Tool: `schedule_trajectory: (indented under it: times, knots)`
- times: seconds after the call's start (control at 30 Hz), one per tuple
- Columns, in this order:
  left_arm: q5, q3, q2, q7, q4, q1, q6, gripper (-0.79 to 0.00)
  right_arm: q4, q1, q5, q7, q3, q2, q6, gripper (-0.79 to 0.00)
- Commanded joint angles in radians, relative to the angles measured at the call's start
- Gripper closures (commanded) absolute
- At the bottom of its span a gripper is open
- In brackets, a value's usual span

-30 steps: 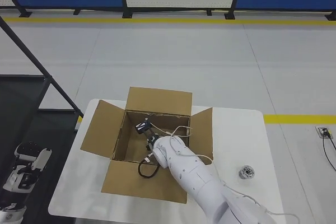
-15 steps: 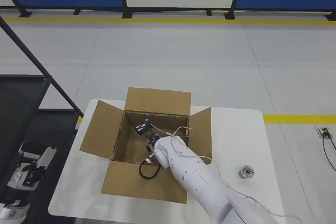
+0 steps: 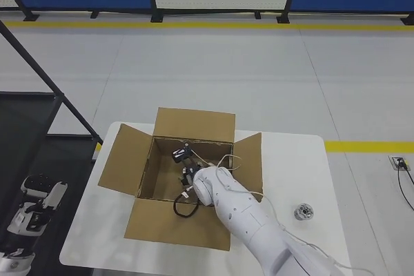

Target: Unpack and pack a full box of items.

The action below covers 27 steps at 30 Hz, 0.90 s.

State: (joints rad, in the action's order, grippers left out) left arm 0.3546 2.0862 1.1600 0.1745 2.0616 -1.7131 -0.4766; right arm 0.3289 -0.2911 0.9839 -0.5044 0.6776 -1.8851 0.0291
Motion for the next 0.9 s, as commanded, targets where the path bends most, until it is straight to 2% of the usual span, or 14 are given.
schedule_trajectory:
  times: [0.0, 0.23, 0.33, 0.37, 0.4, 0.47, 0.57, 0.6, 0.63, 0.7, 0.77, 0.8, 0.87]
  knots:
    - [0.0, 0.003, 0.001, -0.005, -0.001, -0.004, 0.001, -0.785, -0.007, -0.001, -0.004, 0.004, 0.003, -0.004, 0.007, -0.388]
    - [0.003, 0.006, 0.004, -0.017, -0.003, -0.018, 0.002, -0.785, -0.043, -0.002, -0.027, 0.064, 0.015, -0.02, -0.029, -0.385]
    - [0.004, 0.008, 0.005, -0.018, -0.002, -0.025, -0.001, -0.785, -0.058, -0.001, -0.029, 0.084, 0.016, -0.029, -0.002, -0.388]
    - [0.004, 0.009, 0.005, -0.019, -0.002, -0.027, -0.002, -0.785, -0.061, 0.0, -0.038, 0.096, 0.021, -0.032, 0.004, -0.465]
    - [0.003, 0.01, 0.005, -0.019, -0.002, -0.029, -0.003, -0.785, -0.067, 0.0, -0.042, 0.102, 0.023, -0.035, 0.009, -0.603]
    - [0.004, 0.014, 0.006, -0.019, -0.001, -0.032, -0.005, -0.785, -0.076, 0.004, -0.044, 0.105, 0.024, -0.04, 0.003, -0.72]
    - [0.001, 0.018, 0.006, -0.019, 0.0, -0.035, -0.004, -0.785, -0.088, 0.009, -0.043, 0.105, 0.024, -0.047, 0.003, -0.785]
    - [0.0, 0.02, 0.006, -0.02, 0.0, -0.035, -0.005, -0.785, -0.092, 0.01, -0.043, 0.104, 0.024, -0.049, -0.002, -0.785]
    - [0.0, 0.02, 0.007, -0.02, 0.0, -0.036, -0.006, -0.785, -0.097, 0.011, -0.043, 0.104, 0.024, -0.051, -0.004, -0.736]
    - [-0.001, 0.022, 0.007, -0.02, -0.002, -0.037, -0.009, -0.785, -0.107, 0.013, -0.042, 0.102, 0.024, -0.056, -0.003, -0.502]
    - [-0.004, 0.024, 0.007, -0.021, -0.003, -0.038, -0.012, -0.785, -0.116, 0.016, -0.043, 0.103, 0.026, -0.058, -0.009, -0.08]
    - [-0.005, 0.026, 0.007, -0.02, -0.004, -0.039, -0.014, -0.785, -0.12, 0.017, -0.045, 0.107, 0.027, -0.059, -0.012, 0.0]
    - [-0.007, 0.029, 0.007, -0.018, -0.007, -0.039, -0.017, -0.785, -0.127, 0.018, -0.048, 0.115, 0.031, -0.061, -0.014, 0.0]
